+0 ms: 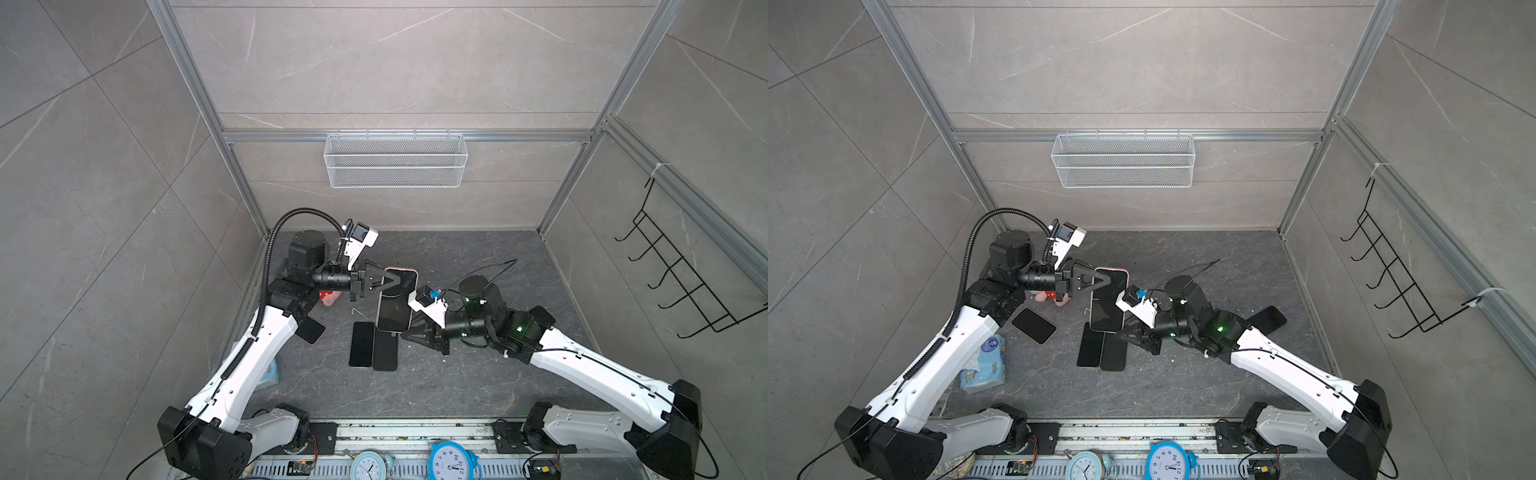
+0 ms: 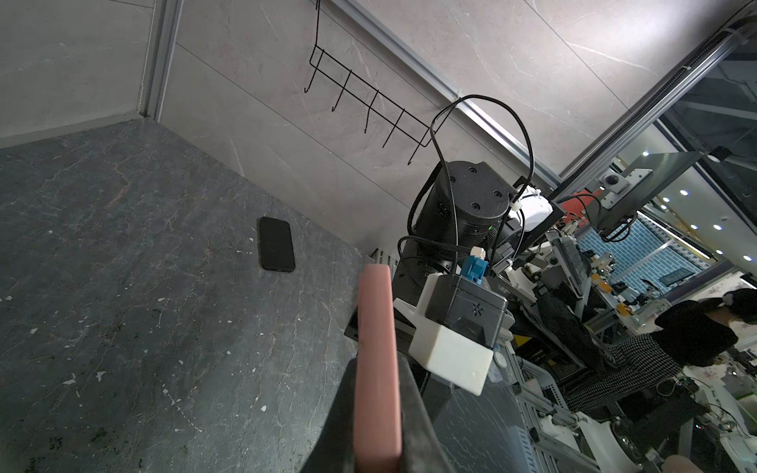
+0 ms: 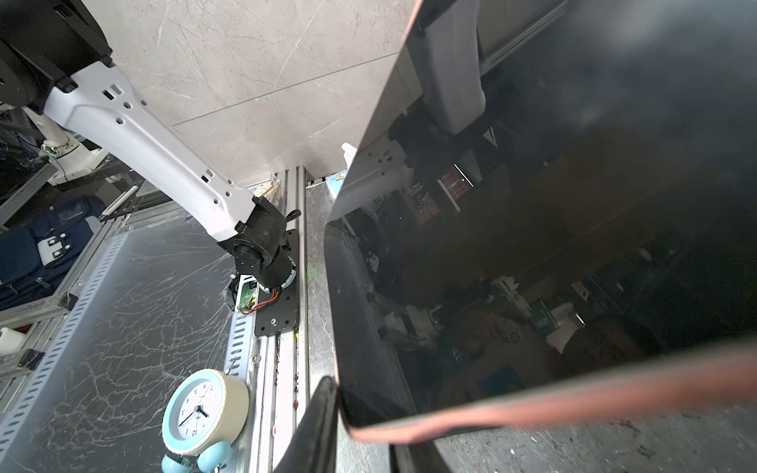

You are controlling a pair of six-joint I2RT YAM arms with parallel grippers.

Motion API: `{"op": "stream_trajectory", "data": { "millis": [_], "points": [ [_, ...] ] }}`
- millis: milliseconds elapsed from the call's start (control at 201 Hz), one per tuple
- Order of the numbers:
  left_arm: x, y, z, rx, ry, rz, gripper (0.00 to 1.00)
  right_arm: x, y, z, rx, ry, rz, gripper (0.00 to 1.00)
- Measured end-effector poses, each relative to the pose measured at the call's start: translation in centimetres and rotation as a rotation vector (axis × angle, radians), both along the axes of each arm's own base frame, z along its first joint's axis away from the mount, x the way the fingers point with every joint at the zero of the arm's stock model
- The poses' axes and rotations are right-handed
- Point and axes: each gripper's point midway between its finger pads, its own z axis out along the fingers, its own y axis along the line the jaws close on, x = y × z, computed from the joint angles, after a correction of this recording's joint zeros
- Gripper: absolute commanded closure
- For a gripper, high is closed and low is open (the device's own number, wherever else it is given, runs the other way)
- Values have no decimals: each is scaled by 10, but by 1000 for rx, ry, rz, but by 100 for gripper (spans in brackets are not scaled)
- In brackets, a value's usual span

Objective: Take the phone out of the phone case
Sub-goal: Remove the phone case from the phone.

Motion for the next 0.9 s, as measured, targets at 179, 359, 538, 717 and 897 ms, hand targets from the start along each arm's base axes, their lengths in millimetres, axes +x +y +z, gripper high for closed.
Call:
{"op": "stream_trajectory", "data": {
  "millis": [179, 359, 538, 717, 897],
  "points": [
    [-3, -1, 2, -9, -12, -19, 100, -1, 0, -1, -2, 7, 7, 82],
    [-4, -2, 1, -16, -24, -30, 100, -3, 0, -2, -4, 12, 13, 85],
    [-6, -3, 0, -22, -32, -43, 100, -5, 0, -3, -7, 20, 21, 95],
    [-7, -4, -2, -31, -22, -54, 100, -6, 0, -5, -13, 18, 37, 100],
    [-5, -7, -5, -41, 31, -66, 100, -10, 0, -8, 13, -56, 91, 100]
  ]
}}
